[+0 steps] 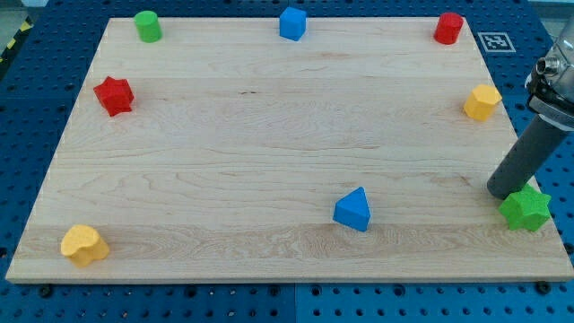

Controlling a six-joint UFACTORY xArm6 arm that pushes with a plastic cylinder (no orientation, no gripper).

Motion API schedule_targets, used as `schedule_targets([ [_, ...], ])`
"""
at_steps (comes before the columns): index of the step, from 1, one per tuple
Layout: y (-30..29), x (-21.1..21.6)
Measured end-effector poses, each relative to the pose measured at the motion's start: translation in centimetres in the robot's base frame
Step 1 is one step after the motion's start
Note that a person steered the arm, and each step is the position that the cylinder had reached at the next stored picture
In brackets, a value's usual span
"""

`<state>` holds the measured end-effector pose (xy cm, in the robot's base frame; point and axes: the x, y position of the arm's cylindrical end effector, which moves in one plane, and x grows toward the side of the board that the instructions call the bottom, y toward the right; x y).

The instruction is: Move blue triangle at bottom center

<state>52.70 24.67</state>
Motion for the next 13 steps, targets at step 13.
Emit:
schedule_targets([
  [13,-15.0,3.7],
])
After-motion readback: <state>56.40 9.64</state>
